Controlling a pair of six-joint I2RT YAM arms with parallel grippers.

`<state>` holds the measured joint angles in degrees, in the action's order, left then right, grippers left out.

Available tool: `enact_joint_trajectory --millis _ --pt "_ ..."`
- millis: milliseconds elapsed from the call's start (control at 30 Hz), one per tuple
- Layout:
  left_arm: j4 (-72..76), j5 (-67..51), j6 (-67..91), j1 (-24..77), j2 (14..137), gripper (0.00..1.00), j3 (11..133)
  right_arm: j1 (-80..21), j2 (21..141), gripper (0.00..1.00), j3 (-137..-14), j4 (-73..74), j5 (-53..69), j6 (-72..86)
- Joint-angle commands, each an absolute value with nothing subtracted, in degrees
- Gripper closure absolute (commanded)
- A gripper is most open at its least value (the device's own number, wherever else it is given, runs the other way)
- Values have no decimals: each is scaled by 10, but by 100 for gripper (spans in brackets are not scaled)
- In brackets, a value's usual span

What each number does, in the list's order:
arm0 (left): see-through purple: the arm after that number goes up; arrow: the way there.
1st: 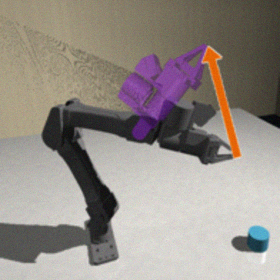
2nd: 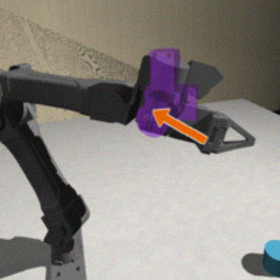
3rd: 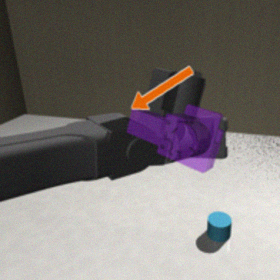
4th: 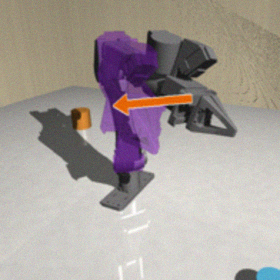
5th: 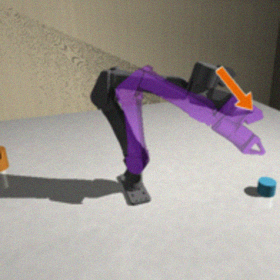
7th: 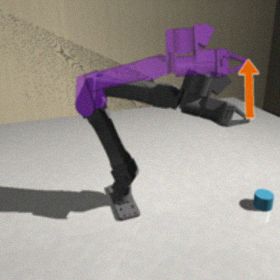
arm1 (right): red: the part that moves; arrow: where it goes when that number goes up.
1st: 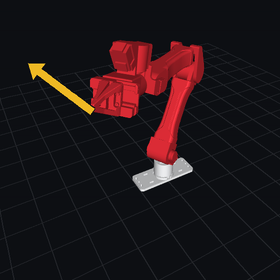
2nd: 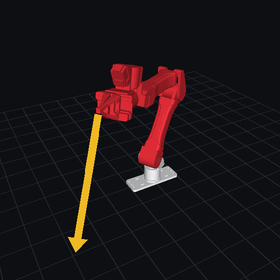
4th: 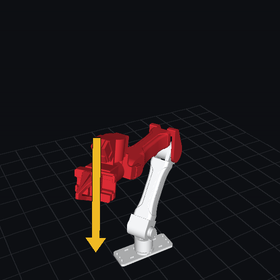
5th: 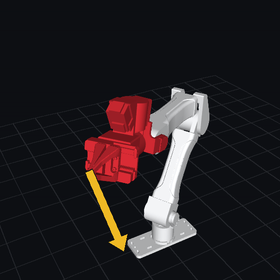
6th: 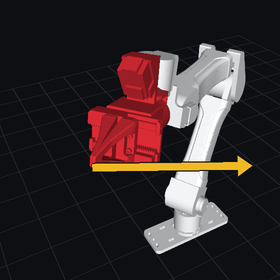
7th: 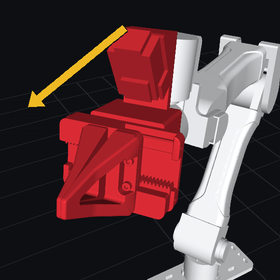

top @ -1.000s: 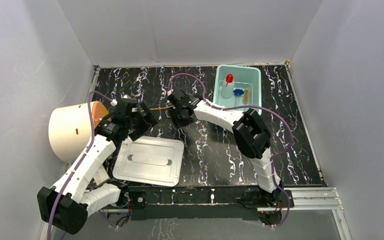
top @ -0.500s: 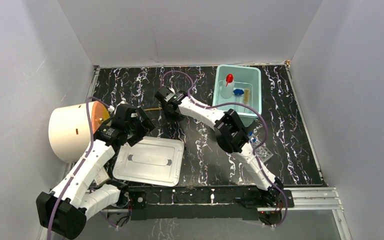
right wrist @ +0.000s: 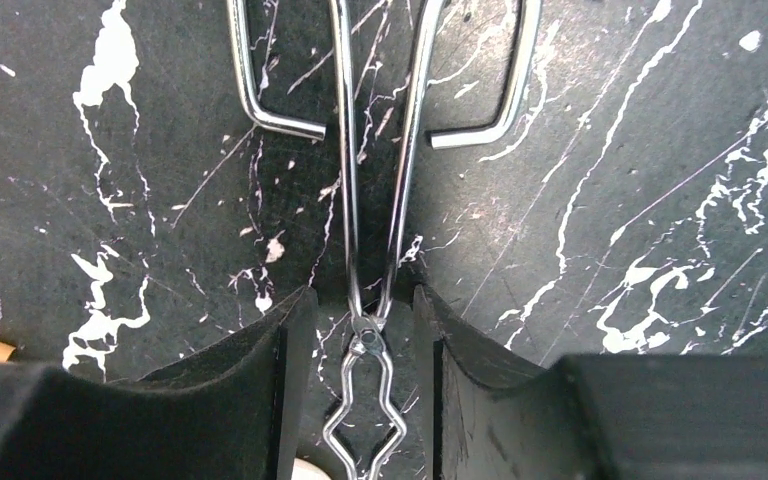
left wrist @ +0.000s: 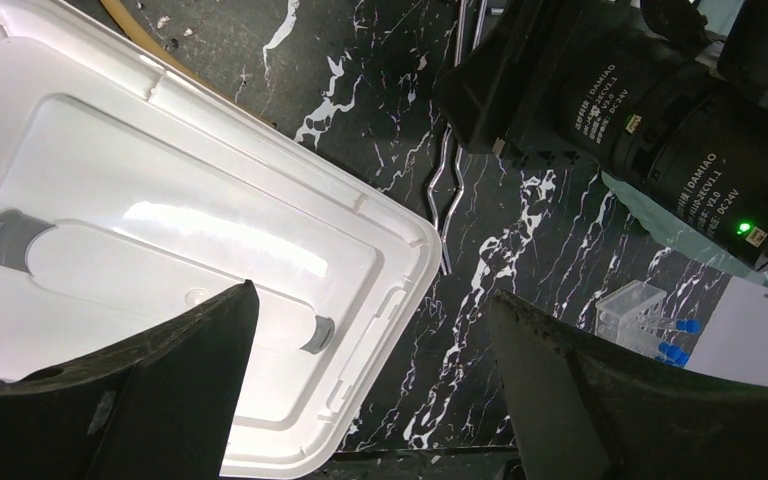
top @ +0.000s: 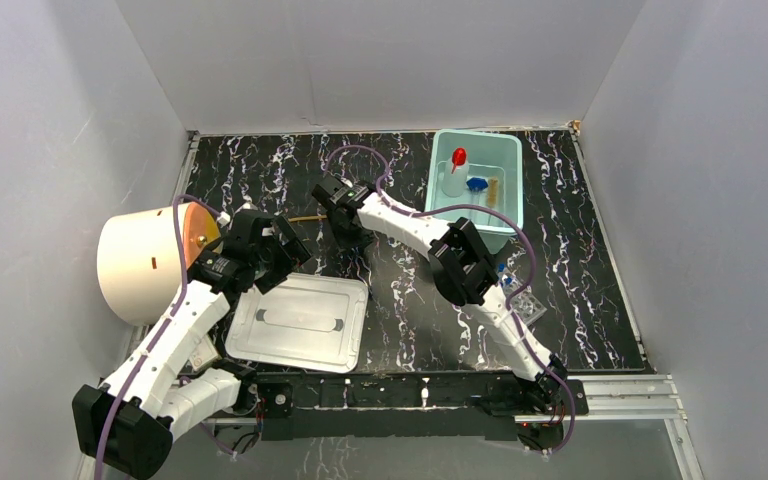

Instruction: Organize the chemistry lab equipment

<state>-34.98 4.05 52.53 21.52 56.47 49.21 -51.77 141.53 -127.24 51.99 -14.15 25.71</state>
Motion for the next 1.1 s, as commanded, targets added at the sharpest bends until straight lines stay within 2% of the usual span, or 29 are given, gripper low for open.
enact_joint_trajectory --millis 0,133,267,367,467,633,800,900,967,1067 --pt "-347 38 520 216 557 16 489 -516 1402 53 -1253 525 -98 259" --pt "-343 33 520 215 558 16 486 -512 1410 68 -1252 528 -101 254" --pt "-338 12 522 215 570 16 489 -511 1411 86 -1254 513 -157 233" --pt "-330 6 529 215 578 16 489 -511 1400 96 -1252 495 -184 206" --pt "-314 0 533 213 586 17 487 -511 1373 100 -1236 461 -188 170" --pt "-282 -32 548 207 618 17 482 -503 1332 100 -1219 446 -161 141" --pt "-248 -40 563 199 649 18 471 -493 1318 97 -1176 442 -148 153" --pt "-240 -43 561 194 661 18 471 -484 1299 83 -1149 438 -154 167" --pt "-240 -46 556 193 661 18 472 -477 1274 68 -1134 437 -170 163" --pt "-239 -52 547 192 655 18 467 -466 1239 51 -1111 426 -183 136"
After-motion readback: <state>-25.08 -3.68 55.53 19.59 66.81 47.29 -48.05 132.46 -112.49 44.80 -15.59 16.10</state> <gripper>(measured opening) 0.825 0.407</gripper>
